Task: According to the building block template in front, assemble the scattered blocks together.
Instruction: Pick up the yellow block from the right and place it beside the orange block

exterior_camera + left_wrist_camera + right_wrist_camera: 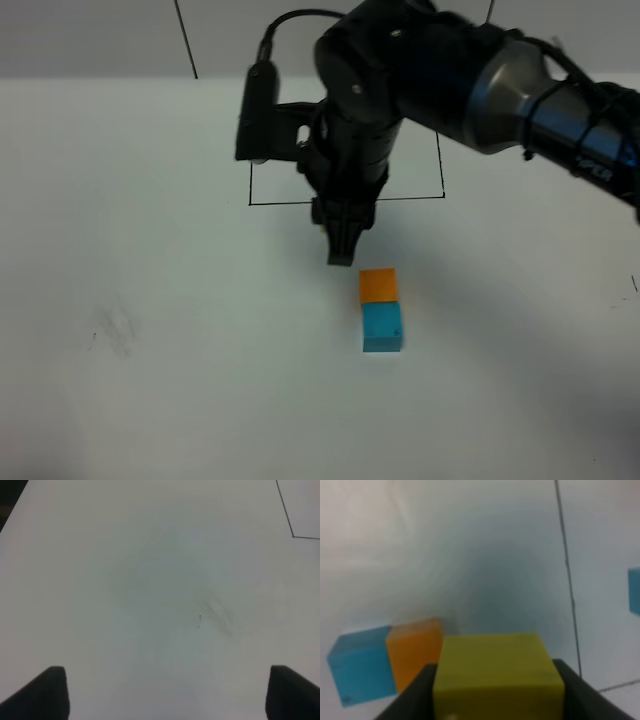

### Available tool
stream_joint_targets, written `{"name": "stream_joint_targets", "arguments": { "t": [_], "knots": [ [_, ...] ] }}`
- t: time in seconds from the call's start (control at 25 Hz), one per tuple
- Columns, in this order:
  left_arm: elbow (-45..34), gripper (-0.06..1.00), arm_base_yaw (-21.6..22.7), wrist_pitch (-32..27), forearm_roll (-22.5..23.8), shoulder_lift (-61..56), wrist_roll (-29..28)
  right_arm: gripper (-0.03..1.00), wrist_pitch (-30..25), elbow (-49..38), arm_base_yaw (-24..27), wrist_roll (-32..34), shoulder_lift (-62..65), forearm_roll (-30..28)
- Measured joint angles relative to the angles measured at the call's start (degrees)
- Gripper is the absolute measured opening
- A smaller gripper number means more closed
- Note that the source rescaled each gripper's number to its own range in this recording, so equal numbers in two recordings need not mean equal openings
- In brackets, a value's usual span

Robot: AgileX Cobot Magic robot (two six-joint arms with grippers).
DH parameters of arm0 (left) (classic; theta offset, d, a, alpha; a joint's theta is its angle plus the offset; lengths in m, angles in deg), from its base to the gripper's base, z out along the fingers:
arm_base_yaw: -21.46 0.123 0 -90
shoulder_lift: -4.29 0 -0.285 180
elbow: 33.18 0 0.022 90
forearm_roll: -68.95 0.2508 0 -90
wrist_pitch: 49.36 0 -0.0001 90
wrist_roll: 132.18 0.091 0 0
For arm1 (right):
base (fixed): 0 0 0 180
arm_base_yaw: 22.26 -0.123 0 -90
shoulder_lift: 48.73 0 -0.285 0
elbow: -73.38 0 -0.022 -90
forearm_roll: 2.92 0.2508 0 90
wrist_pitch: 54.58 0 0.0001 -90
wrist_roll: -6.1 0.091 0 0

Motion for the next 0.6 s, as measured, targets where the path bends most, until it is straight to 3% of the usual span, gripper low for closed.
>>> {"name": "stream_joint_targets", "arguments": {
  "t": [0.28,0.6],
  "knots": [
    [0.0,0.68,0.0,0.0,0.0,0.0,0.0,0.25,-0.46,3.44,-6.77,-4.19,-5.74,1.44],
    [0.0,0.68,0.0,0.0,0.0,0.0,0.0,0.25,-1.1,3.48,-5.96,-5.31,-12.0,1.47]
  ]
}}
